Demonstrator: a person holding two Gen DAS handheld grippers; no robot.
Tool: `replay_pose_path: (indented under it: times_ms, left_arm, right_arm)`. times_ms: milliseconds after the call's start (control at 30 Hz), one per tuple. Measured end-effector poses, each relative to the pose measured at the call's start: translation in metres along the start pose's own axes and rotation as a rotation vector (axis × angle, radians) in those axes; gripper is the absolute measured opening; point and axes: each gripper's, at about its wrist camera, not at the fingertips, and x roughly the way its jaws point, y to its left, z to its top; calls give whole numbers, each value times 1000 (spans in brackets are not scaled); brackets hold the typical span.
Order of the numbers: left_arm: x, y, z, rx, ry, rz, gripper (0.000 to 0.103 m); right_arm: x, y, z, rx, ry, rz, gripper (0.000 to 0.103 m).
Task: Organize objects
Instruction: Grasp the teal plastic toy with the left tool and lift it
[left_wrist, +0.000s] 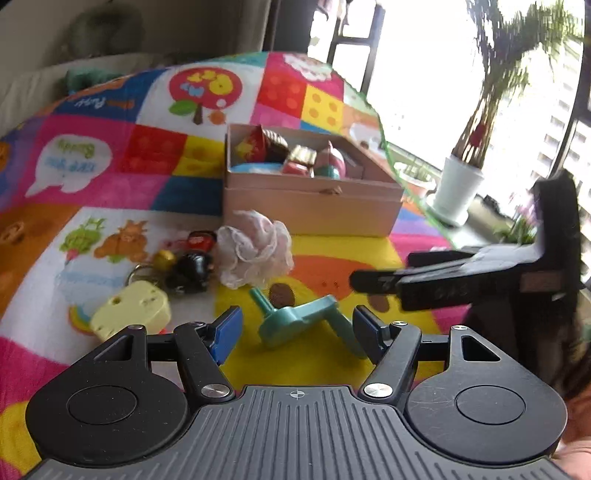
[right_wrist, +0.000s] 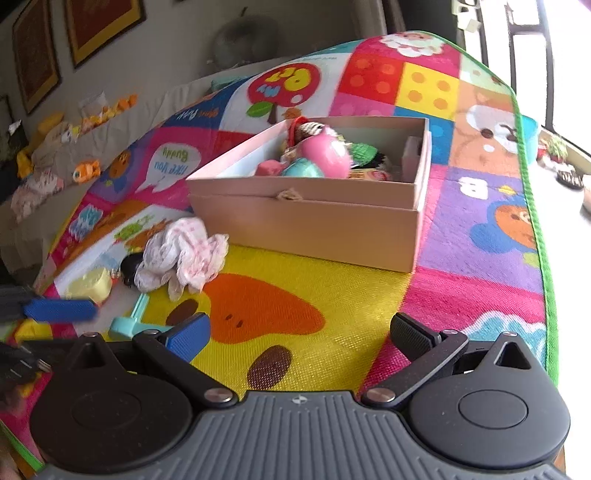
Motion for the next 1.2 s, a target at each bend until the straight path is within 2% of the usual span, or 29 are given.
replay_pose_path:
  times_ms: [67,200,300,433,467,600,667,867,1200]
  left_arm:
    - [10,-5,3,30,-1,27,71]
    - [24,6,8,-83,25,9,69]
    - [28,6,7,-130,44,17,69]
    - [31,-7,4,-89,75,24,70]
    - [33,-7,3,-93,76,26,74]
    - [38,-4,6,-131,65,43,70]
    - [42,-11,8,-105,69,67,71]
    - [50,-38,2,87,73,137,80]
    - [28,-9,-3,-43,28,46,70]
  right_arm:
    - [-2,-6,1,40,-12,11,103]
    - [-5,-16,2,103,-29,34,103]
    - [-6,-20,2,126,-38,41,103]
    - [-7,-23,1,144,-46,49,103]
    - [-7,-24,1,149,-48,52,103]
    - [-8,-27,1,171,-56,57,103]
    - [-8,-27,1,173,-56,58,103]
    - [-8,-27,1,177,-58,58,103]
    - [-9,-28,0,185,-61,57,103]
